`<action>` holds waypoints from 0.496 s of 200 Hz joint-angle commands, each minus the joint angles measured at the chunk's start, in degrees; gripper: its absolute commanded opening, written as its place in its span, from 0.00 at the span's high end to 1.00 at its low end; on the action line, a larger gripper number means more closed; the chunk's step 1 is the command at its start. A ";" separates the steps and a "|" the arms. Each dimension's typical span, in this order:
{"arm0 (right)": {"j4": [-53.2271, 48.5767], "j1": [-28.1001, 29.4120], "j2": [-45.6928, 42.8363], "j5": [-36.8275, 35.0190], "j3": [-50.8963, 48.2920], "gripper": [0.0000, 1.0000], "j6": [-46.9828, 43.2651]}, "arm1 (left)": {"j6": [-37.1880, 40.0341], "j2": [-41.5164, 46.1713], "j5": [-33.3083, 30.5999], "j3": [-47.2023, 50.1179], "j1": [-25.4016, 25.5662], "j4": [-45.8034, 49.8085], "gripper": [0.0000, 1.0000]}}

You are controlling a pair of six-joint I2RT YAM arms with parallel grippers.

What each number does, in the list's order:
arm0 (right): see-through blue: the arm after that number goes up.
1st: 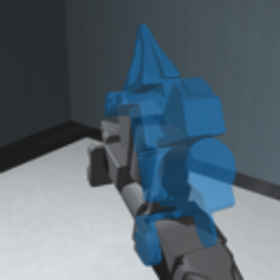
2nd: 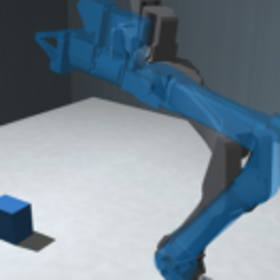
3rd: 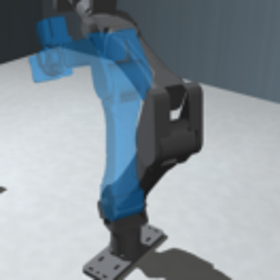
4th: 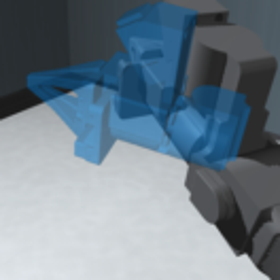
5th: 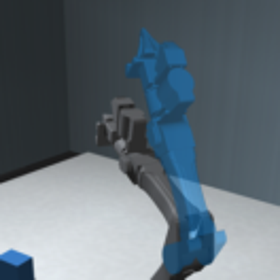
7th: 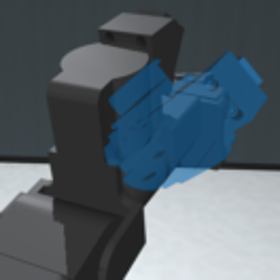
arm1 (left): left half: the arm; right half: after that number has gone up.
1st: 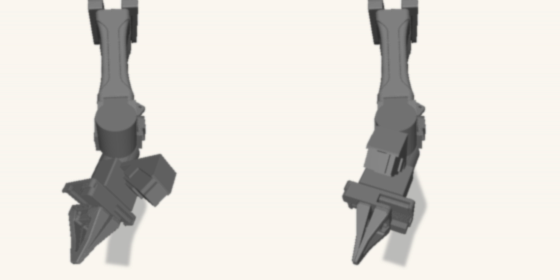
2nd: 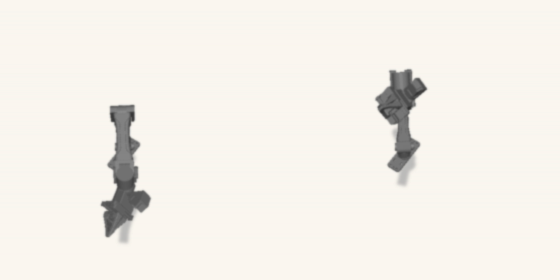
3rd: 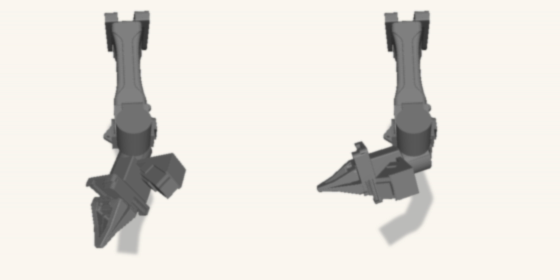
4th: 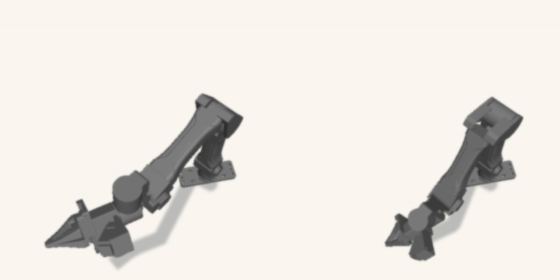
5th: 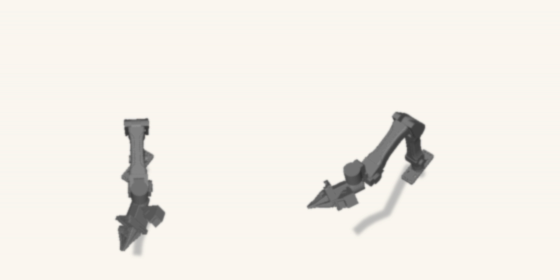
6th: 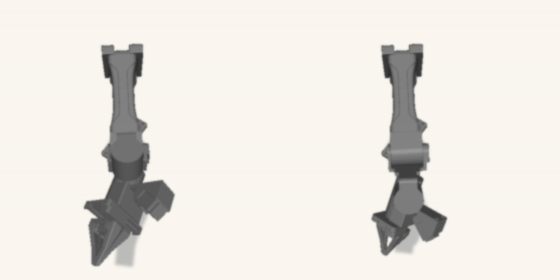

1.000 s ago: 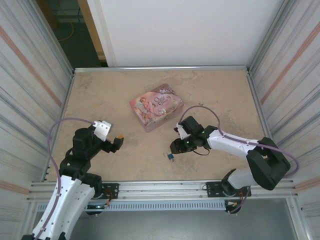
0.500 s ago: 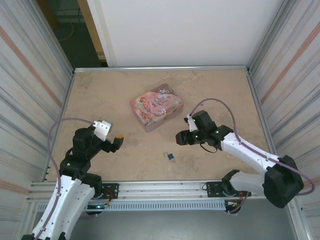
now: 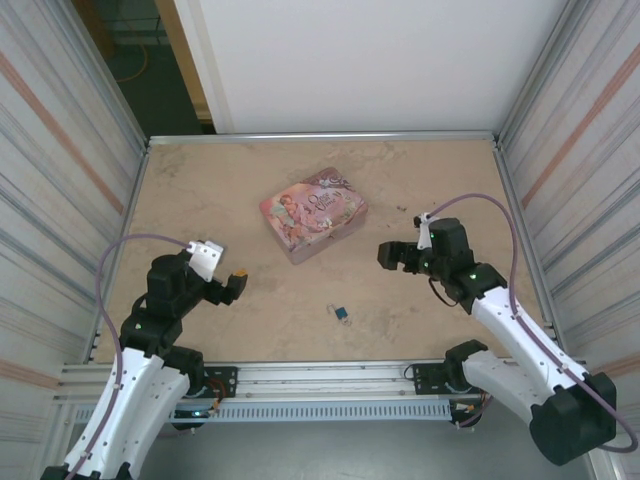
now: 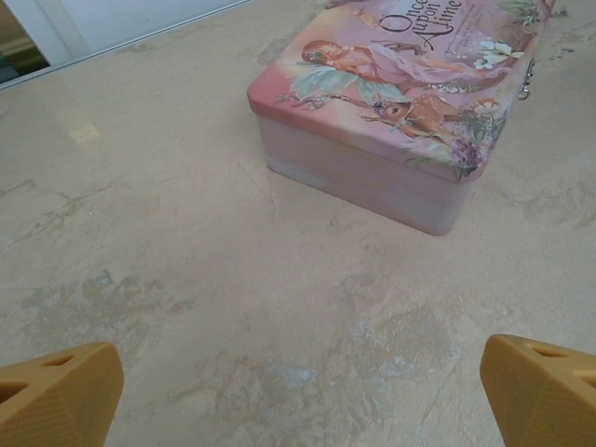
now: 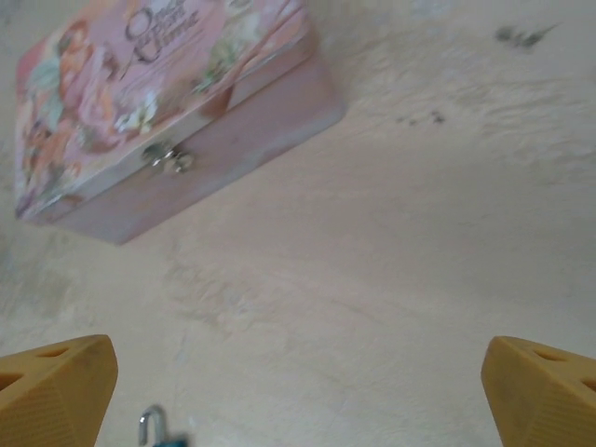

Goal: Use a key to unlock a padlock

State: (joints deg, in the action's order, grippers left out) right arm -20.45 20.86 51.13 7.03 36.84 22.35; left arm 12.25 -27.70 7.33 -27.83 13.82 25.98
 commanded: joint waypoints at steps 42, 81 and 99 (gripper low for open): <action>4.02 -11.70 -3.68 -1.93 -2.37 0.01 -6.53 | 1.20 -2.15 -1.19 -1.43 -0.26 -0.11 0.01; 9.58 -17.00 -3.02 -4.72 -5.08 0.01 -10.81 | -1.50 -4.03 -1.41 -2.41 -0.28 -1.00 0.01; 14.25 -18.16 -2.59 -6.89 -7.99 0.01 -12.63 | -3.48 -5.37 -2.35 -3.72 -0.29 -1.12 0.01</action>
State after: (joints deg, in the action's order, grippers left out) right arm -13.10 4.05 48.31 3.81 31.90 14.26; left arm 11.46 -31.83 6.70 -28.34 13.82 25.96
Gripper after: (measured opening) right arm 0.989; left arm 0.987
